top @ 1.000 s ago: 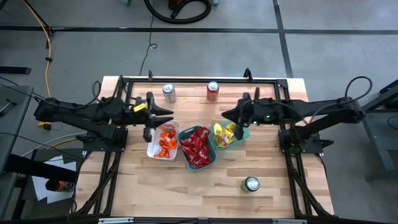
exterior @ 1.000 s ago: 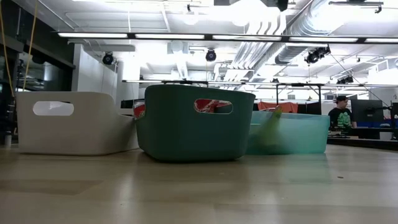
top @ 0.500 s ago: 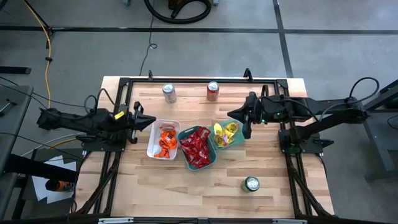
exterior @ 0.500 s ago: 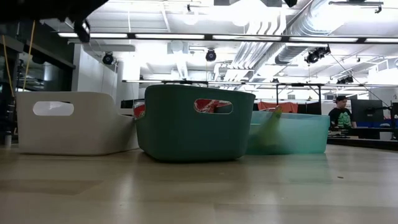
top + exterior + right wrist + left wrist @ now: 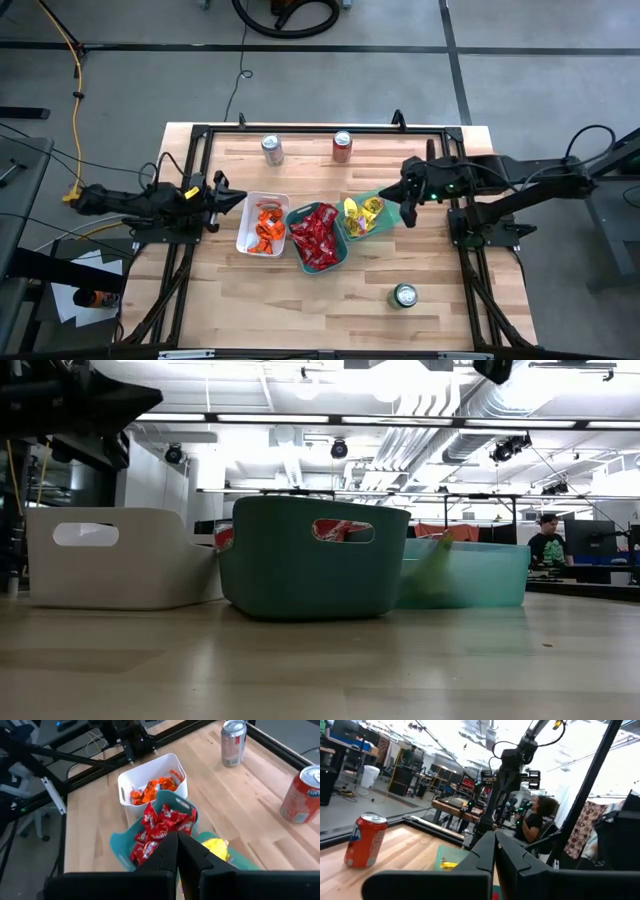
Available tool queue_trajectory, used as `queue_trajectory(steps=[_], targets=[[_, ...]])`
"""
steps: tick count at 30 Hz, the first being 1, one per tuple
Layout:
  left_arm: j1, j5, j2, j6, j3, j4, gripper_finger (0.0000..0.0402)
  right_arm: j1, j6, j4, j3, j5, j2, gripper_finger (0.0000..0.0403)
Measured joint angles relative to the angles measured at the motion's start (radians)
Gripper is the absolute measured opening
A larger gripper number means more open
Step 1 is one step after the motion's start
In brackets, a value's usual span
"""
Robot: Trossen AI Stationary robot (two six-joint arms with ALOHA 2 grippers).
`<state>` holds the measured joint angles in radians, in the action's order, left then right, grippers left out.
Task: Sort candy
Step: Return to Home Position
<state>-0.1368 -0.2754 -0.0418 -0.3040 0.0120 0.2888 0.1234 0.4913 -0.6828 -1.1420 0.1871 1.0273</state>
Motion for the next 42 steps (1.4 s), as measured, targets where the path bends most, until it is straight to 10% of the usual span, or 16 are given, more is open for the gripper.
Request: queue_trajectory(steps=[8,26,42], targets=[[0.0,0.005,0.021,-0.009,0.0,-0.023,0.0,0.09,0.1,0.057,0.226,0.021,-0.211,0.0],[-0.001,0.004,0.021,-0.008,0.0,-0.042,0.0001,-0.012,-0.203,0.92,1.007,-0.091,-0.726,0.0],[-0.001,0.003,0.021,-0.008,0.0,-0.044,0.0001,-0.032,-0.144,0.705,1.13,-0.117,-0.887,0.0]])
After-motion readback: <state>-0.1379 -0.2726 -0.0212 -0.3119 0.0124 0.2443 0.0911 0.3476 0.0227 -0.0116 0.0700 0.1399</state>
